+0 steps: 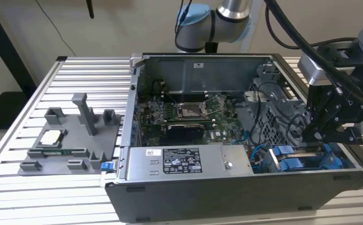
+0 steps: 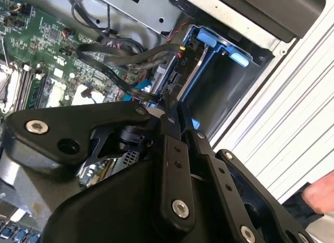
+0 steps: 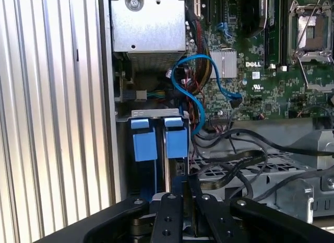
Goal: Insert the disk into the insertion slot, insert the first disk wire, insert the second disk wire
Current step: 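Insert the second disk wire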
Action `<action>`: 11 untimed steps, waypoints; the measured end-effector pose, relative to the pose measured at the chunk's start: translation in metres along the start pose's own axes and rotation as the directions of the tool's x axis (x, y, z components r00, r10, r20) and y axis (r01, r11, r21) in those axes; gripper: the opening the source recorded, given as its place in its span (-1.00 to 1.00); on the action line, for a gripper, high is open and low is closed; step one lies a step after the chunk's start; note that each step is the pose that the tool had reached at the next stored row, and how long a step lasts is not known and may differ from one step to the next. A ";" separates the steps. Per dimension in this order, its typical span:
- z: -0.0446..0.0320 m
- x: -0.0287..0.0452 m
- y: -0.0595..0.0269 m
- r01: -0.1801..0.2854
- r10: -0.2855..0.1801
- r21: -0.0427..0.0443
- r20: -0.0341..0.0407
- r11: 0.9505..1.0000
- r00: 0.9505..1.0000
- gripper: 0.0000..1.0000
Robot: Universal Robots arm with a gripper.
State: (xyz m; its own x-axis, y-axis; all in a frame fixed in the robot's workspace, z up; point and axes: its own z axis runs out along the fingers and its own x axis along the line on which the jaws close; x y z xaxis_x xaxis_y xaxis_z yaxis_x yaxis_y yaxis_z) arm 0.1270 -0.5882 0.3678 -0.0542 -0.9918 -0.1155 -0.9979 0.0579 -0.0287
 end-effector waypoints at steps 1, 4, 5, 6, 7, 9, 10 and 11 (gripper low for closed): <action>0.0018 0.0002 0.0000 0.000 0.000 0.001 0.000 1.000 1.000 -0.68; 0.0063 0.0007 0.0001 0.000 0.000 0.002 0.000 1.000 1.000 -0.68; 0.0077 0.0009 0.0002 0.000 0.000 0.002 0.000 1.000 1.000 -0.68; 0.0090 0.0010 0.0002 0.000 0.000 0.002 0.000 1.000 1.000 -0.68; 0.0101 0.0012 0.0003 0.000 0.000 0.002 0.000 1.000 1.000 -0.68; 0.0120 0.0014 0.0003 0.000 0.000 0.002 0.000 1.000 1.000 -0.68; 0.0125 0.0015 0.0003 0.000 0.000 0.002 0.000 1.000 1.000 -0.68; 0.0128 0.0015 0.0003 0.000 0.000 0.002 0.000 1.000 1.000 -0.68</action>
State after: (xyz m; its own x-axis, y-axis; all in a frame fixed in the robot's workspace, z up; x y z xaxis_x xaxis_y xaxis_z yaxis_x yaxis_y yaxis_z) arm 0.1270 -0.5882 0.3549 -0.0540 -0.9918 -0.1158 -0.9978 0.0579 -0.0308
